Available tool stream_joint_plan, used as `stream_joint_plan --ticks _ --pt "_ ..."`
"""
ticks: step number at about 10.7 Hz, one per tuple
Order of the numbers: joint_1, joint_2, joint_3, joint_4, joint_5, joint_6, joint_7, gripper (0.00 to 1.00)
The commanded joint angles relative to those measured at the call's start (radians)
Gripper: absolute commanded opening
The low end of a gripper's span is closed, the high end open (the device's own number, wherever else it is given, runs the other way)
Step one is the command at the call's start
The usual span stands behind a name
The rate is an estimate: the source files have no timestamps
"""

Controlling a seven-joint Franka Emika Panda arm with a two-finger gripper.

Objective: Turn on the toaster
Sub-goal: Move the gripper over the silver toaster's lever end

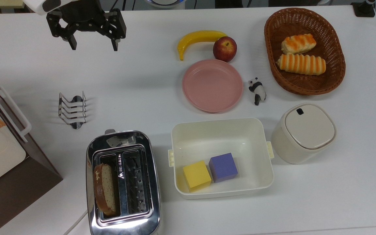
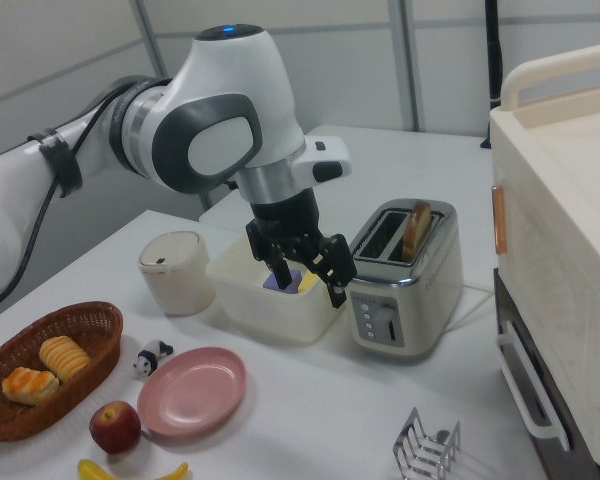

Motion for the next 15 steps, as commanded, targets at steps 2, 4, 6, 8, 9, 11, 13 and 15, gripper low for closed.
stream_joint_plan --ticks 2,4,6,8,9,11,13,15 --pt "0.008 -0.031 0.0 -0.024 -0.017 -0.034 0.011 1.0" --pt "0.011 -0.023 0.0 -0.024 -0.022 -0.029 0.012 1.0" --pt "0.013 -0.02 0.005 -0.024 -0.038 -0.026 0.012 1.0" --pt "0.013 -0.017 0.005 -0.024 -0.038 -0.025 0.011 1.0" --pt "0.013 -0.014 0.006 -0.024 -0.037 -0.02 0.014 1.0" --pt "0.013 0.0 0.006 -0.023 -0.037 -0.017 0.005 0.66" --pt "0.013 0.011 0.006 -0.023 -0.035 -0.015 -0.003 0.23" --pt "0.013 0.031 0.006 -0.018 -0.032 -0.009 -0.001 0.0"
